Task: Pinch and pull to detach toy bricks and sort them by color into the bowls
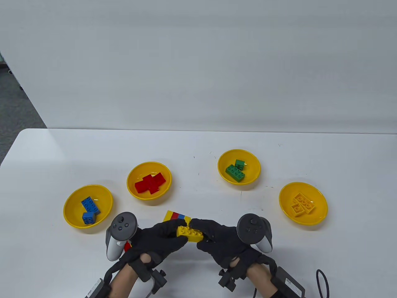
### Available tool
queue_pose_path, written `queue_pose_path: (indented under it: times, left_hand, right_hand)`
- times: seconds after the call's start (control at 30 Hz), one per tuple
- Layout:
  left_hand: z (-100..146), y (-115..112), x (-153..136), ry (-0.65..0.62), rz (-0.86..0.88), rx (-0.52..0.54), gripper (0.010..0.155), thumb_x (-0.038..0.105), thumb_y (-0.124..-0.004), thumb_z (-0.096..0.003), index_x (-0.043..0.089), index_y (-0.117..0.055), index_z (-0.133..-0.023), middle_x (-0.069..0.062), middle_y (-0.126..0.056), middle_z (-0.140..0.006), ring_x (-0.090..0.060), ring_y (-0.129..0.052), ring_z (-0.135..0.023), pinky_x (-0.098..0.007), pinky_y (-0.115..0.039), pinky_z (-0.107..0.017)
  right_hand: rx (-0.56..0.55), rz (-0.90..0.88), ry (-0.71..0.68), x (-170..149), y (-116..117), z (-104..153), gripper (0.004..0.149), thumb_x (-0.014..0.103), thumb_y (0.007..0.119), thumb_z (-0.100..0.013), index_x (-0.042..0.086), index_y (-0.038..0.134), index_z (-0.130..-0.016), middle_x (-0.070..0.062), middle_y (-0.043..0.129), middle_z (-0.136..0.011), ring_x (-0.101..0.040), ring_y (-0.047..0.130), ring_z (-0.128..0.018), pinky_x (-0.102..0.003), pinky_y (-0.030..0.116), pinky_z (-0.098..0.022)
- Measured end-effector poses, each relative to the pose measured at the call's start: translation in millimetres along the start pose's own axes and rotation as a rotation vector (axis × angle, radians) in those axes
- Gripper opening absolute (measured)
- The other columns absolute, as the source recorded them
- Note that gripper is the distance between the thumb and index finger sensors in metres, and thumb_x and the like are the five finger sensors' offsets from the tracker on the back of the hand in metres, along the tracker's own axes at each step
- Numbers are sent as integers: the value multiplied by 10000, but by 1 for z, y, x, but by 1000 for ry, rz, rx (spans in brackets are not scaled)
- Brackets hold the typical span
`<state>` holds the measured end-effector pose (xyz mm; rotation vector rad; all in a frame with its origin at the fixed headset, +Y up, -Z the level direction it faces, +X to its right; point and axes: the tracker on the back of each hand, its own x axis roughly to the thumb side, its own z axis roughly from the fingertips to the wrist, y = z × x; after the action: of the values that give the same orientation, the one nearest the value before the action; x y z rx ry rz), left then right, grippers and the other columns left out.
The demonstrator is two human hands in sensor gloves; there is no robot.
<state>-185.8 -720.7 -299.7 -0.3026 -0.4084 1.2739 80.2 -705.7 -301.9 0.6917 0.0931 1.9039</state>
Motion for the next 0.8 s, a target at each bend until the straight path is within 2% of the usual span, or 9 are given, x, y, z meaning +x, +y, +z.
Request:
queue_pose_path:
  times: [0.2, 0.3, 0.37, 0.47, 0.5, 0.57, 0.63, 0.8]
  left_hand:
    - [0, -4, 3, -4, -40, -5, 727, 464, -972, -436, 111, -716, -1019, -234, -877, -914, -439, -981, -710, -600, -833, -523]
    - [3, 2, 5, -16, -38, 8, 726, 471, -965, -441, 118, -711, -1024, -231, -871, -923, -441, -976, -719, -599, -832, -528]
    - [4, 6, 7, -21, -32, 21, 716, 474, -959, -446, 121, -718, -1021, -231, -870, -925, -440, -975, -722, -599, -830, -530]
    - [6, 12, 9, -32, -22, 39, 704, 477, -952, -451, 125, -726, -1018, -231, -872, -925, -443, -975, -722, -599, -831, -530]
    - [7, 14, 10, -35, -20, 45, 702, 478, -950, -452, 124, -729, -1016, -230, -875, -924, -443, -975, -721, -600, -831, -528]
    - [8, 17, 12, -44, -17, 55, 697, 480, -946, -455, 128, -730, -1016, -230, -873, -926, -442, -975, -723, -598, -831, -532]
    - [9, 21, 12, -48, -13, 72, 692, 481, -942, -457, 130, -733, -1015, -228, -875, -925, -441, -977, -722, -597, -832, -530]
    - [8, 23, 7, -28, 7, 86, 682, 475, -942, -457, 127, -741, -1009, -231, -877, -921, -445, -977, -718, -602, -830, -528]
  right_hand:
    - [-31, -19, 15, -3, -17, 3, 549, 223, 873, -352, 122, 829, -890, -229, 881, -848, -434, 995, -579, -652, 792, -439]
    - [-127, 53, 23, -3, -45, 6, 544, 210, 874, -355, 108, 836, -887, -241, 876, -851, -457, 982, -592, -670, 778, -446]
    - [-269, 240, 53, -5, -74, 12, 541, 211, 874, -354, 109, 839, -884, -238, 878, -851, -457, 984, -592, -672, 776, -448]
    - [-482, 631, 152, -17, -119, 31, 541, 223, 881, -348, 119, 846, -878, -218, 888, -850, -450, 988, -602, -670, 777, -456]
    - [-531, 779, 201, -25, -134, 39, 541, 228, 883, -347, 120, 847, -876, -213, 891, -849, -448, 987, -604, -671, 774, -459]
    - [-563, 952, 288, -39, -154, 51, 540, 232, 886, -345, 120, 851, -872, -206, 896, -844, -446, 989, -604, -673, 773, -456]
    - [-578, 1032, 362, -54, -169, 61, 538, 236, 886, -345, 118, 853, -869, -204, 899, -841, -447, 992, -599, -676, 771, -453]
    - [-635, 994, 481, -77, -185, 74, 535, 240, 889, -350, 127, 850, -872, -188, 896, -855, -458, 982, -628, -688, 758, -461]
